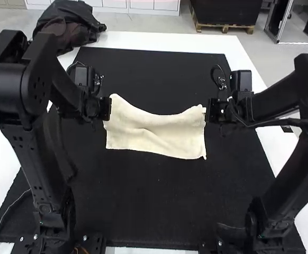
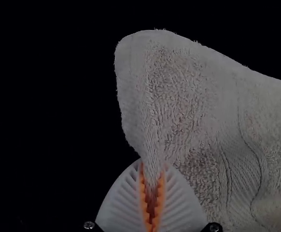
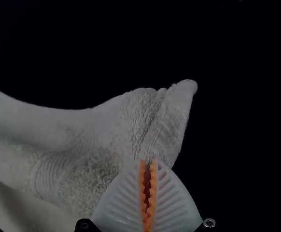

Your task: Fold the towel.

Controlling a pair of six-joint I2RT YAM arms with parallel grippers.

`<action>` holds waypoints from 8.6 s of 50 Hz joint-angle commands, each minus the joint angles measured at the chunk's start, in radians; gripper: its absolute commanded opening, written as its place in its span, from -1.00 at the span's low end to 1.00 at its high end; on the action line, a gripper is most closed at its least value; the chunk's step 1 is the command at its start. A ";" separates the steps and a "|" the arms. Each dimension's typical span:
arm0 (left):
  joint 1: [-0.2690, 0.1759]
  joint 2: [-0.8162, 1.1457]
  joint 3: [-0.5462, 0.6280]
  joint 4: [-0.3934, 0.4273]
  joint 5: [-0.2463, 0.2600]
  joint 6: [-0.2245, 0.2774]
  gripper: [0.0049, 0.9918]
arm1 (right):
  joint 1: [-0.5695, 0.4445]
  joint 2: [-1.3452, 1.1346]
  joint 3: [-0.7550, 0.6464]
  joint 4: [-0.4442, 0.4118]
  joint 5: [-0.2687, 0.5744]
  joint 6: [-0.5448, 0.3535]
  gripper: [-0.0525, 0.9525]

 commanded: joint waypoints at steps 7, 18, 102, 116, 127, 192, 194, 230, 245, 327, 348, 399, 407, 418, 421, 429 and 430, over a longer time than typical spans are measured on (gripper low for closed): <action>0.005 -0.030 -0.028 -0.013 0.016 0.008 -0.96 | -0.066 -0.039 -0.012 -0.031 -0.044 0.013 -0.95; 0.006 -0.037 -0.040 -0.033 0.016 0.025 -0.96 | -0.102 -0.049 -0.018 -0.081 -0.076 0.004 -0.95; -0.046 -0.090 -0.219 0.015 -0.001 0.039 0.87 | -0.105 -0.057 -0.223 -0.043 -0.029 -0.043 0.79; -0.041 -0.093 -0.222 0.043 -0.013 0.012 0.96 | -0.105 -0.062 -0.200 -0.046 -0.032 -0.045 0.92; -0.040 -0.099 -0.215 0.084 -0.013 -0.025 0.96 | -0.097 -0.056 -0.185 -0.048 -0.041 -0.040 0.92; -0.003 -0.214 -0.158 0.090 -0.013 -0.130 0.96 | 0.003 0.178 -0.105 -0.009 -0.029 -0.043 0.89; 0.002 -0.214 -0.152 0.084 -0.013 -0.130 0.96 | 0.006 0.182 -0.107 -0.009 -0.015 -0.048 0.83; 0.006 -0.224 -0.129 0.039 -0.015 -0.140 0.96 | -0.031 0.122 -0.068 -0.117 -0.076 -0.072 -0.94; 0.006 -0.237 -0.126 0.030 -0.032 -0.145 0.96 | -0.034 0.023 -0.016 -0.206 -0.096 -0.054 -0.94; 0.138 -0.252 -0.093 -0.005 -0.157 -0.102 0.96 | 0.421 0.145 0.257 -0.204 -0.139 0.125 -0.94; 0.197 -0.252 -0.097 0.001 -0.156 -0.074 0.96 | 0.532 0.273 0.375 -0.186 -0.121 0.145 -0.94; 0.264 -0.252 -0.135 0.020 -0.151 -0.044 0.96 | 0.678 0.547 0.674 -0.166 -0.121 0.170 -0.94; 0.279 -0.252 -0.135 0.021 -0.148 -0.038 0.96 | 0.690 0.575 0.714 -0.166 -0.125 0.171 -0.94; 0.282 -0.252 -0.135 0.018 -0.145 -0.034 0.96 | 0.704 0.607 0.760 -0.167 -0.128 0.176 -0.94; 0.282 -0.252 -0.135 0.018 -0.145 -0.034 0.96 | 0.708 0.613 0.769 -0.167 -0.128 0.179 -0.94; 0.282 -0.252 -0.135 0.016 -0.144 -0.034 0.96 | 0.714 0.622 0.778 -0.163 -0.135 0.199 -0.65; 0.282 -0.252 -0.135 0.016 -0.144 -0.034 0.96 | 0.714 0.622 0.778 -0.161 -0.135 0.202 -0.51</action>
